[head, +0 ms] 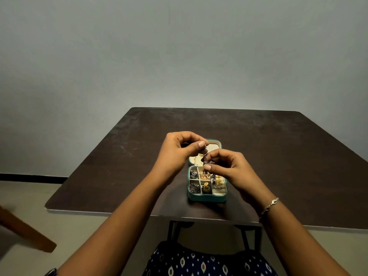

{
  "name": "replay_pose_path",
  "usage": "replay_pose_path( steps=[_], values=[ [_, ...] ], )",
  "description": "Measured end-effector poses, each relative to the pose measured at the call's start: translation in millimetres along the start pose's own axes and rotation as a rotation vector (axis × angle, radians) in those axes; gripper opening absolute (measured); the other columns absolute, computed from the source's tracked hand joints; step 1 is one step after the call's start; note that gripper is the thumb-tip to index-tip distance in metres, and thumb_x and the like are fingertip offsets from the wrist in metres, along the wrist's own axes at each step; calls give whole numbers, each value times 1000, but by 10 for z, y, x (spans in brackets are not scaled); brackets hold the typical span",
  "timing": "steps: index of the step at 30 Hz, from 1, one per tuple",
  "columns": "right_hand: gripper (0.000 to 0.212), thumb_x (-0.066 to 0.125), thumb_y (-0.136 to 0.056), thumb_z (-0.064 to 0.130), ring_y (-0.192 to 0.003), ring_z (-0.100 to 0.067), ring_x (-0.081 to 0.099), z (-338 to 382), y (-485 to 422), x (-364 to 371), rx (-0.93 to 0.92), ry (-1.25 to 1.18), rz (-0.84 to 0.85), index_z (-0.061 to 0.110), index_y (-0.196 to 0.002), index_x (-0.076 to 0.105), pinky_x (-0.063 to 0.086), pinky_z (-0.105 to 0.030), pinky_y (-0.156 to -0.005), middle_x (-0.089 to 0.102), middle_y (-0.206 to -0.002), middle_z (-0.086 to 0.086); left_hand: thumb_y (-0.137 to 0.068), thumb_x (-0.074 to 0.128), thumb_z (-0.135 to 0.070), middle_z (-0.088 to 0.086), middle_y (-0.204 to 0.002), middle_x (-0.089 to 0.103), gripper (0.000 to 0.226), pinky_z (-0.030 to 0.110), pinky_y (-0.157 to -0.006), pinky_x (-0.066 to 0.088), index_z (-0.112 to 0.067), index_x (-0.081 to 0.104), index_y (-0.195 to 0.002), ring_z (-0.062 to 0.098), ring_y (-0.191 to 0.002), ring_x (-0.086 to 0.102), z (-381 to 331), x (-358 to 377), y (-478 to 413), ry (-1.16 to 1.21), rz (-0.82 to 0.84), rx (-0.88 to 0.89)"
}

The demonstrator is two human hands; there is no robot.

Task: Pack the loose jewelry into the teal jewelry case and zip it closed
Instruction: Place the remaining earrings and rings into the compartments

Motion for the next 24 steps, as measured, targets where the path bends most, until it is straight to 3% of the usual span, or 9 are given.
replay_pose_path(
  steps=[7,15,19,24],
  values=[
    [22,54,-85,-7,-66,-2,63,-27,35,-139,26,18,-86,12,-88,65,46,-10,-58,65,-77,-6,-84,58,2,12,-75,65,8,18,-59,55,3,66,-85,7,-59,66,54,-46,-11,89,-3,-65],
    [21,54,-84,-9,-69,-16,69,-108,-70,-94,59,-90,-173,9,-87,64,55,-21,-60,67,-83,-16,-85,59,-1,17,-77,65,9,27,-62,56,-4,66,-79,11,-59,65,298,-114,-46,61,-44,-186],
    [21,56,-83,-8,-70,-18,69,-173,-198,38,48,-73,-172,11,-84,63,57,-25,-65,67,-82,-15,-85,59,-1,12,-72,64,7,18,-53,54,0,66,-84,5,-53,62,399,-214,-83,27,-101,-219],
    [22,58,-83,-7,-79,-26,69,-260,-338,126,40,45,-178,15,-82,63,57,-36,-75,68,-85,-18,-85,60,-1,9,-70,63,7,16,-52,52,1,66,-84,18,-64,62,433,-281,-100,30,-135,-220]
  ],
)
Point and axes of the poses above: each hand's wrist, its own y-axis away from the middle knuckle, its own x-axis out of the palm, z = x × y, the point moved 5 cm from there along -y, towards the middle knuckle
